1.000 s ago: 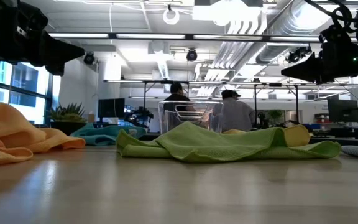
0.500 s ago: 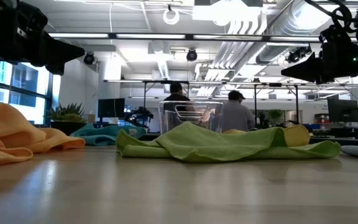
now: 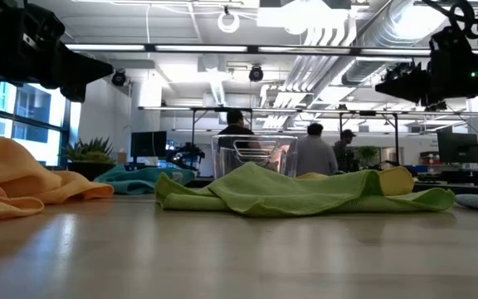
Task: Fold microfiber towels
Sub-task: Fold the green microfiber cloth
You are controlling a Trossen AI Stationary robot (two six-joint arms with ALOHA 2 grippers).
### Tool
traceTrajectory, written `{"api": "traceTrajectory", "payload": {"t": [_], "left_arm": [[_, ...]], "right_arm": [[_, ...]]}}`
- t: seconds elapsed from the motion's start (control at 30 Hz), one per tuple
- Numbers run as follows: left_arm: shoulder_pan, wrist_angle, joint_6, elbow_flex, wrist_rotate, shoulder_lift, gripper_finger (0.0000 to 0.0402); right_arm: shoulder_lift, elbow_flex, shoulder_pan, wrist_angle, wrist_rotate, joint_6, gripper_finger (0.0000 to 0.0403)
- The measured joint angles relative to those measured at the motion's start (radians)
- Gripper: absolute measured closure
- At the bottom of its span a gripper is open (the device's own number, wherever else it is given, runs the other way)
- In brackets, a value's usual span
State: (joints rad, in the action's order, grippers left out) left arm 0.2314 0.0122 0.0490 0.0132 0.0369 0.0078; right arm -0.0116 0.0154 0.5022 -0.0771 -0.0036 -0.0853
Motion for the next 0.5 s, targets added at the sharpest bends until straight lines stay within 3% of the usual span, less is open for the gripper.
{"api": "traceTrajectory", "payload": {"t": [0.23, 0.4, 0.5], "left_arm": [[0.000, 0.008, 0.000, 0.000, 0.001, 0.000, 0.0401], [0.000, 0.010, 0.001, 0.000, 0.001, 0.000, 0.0401], [0.000, 0.010, 0.000, 0.000, 0.001, 0.000, 0.0401]], "right_arm": [[-0.001, 0.000, 0.000, -0.216, -0.082, -0.138, 0.0403], [-0.012, 0.000, 0.000, -0.404, -0.107, -0.037, 0.0403], [-0.042, 0.020, -0.004, -0.450, -0.191, -0.019, 0.0403]]}}
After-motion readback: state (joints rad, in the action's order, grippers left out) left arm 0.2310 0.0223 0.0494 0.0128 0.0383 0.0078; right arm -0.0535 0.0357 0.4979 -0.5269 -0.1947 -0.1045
